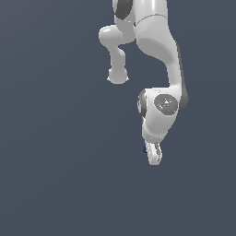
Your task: Pick up the object and move it to a goal position.
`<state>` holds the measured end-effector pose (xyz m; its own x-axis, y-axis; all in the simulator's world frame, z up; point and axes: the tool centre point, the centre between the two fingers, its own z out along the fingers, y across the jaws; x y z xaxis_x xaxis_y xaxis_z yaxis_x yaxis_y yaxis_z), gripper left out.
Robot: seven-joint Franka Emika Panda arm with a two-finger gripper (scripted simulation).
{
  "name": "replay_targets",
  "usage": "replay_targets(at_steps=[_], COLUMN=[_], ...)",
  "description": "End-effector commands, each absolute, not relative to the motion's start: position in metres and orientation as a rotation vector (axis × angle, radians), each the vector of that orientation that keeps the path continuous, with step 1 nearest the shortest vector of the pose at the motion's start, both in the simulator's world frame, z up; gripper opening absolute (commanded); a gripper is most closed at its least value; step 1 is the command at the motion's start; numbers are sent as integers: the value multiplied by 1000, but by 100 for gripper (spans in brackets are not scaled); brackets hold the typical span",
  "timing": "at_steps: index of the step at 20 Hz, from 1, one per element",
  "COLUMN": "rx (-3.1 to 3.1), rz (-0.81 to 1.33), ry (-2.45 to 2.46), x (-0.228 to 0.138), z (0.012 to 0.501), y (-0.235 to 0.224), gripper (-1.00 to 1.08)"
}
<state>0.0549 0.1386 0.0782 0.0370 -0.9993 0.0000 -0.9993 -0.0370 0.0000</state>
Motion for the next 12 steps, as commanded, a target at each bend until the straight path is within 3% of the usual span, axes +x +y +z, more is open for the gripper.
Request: replay_targets(at_steps=[1,12], rx=[2260,2260], rz=[1,1], ry=[-2181,-2181], x=[57,65], z=[83,94], y=[167,230], gripper=[-100,-100])
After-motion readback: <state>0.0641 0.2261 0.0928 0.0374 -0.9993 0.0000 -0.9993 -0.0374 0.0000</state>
